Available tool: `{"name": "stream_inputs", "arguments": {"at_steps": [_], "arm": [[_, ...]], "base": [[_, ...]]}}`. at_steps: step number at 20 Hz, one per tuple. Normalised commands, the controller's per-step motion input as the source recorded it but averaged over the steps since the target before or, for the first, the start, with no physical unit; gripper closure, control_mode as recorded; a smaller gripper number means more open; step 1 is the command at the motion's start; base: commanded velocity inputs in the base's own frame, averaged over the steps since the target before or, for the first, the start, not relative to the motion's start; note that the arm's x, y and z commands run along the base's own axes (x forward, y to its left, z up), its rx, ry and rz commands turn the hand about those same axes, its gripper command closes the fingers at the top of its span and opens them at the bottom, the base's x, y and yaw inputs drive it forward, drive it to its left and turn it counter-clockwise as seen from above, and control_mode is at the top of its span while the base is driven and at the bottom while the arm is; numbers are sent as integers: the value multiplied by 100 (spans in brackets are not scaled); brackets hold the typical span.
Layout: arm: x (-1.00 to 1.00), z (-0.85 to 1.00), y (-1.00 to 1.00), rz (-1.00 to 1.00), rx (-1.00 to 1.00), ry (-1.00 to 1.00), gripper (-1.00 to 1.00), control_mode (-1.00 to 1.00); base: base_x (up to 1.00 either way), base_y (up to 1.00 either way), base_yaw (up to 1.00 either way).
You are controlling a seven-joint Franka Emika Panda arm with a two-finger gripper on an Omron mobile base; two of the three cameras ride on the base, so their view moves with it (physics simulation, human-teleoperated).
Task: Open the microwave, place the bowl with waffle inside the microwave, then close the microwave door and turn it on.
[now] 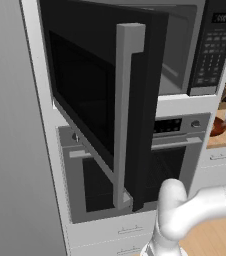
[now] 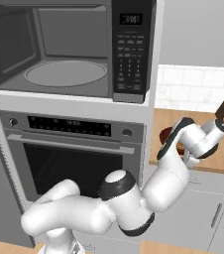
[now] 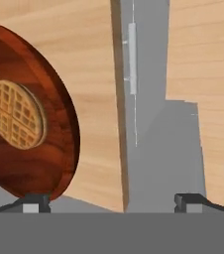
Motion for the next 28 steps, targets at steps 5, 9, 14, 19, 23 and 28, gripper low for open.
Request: {"name": "stream_inputs", "arguments": {"at_steps": [5,9,14,19,23,28], "arm": [[31,-48,0,0,-12,-1,-100,-100],[44,-26,0,0,-6,-3,-100,-100],[48,-2,0,5,0,0,-100,-100],[42,-25,-12,11,0,0,-100,-100],[18,-25,-24,10,0,0,-100,-100],[0,-13,-11,2,0,0,100,-100]], "base": [[0,0,0],[0,0,0],[0,0,0],[0,0,0],[0,0,0],[0,0,0]]}}
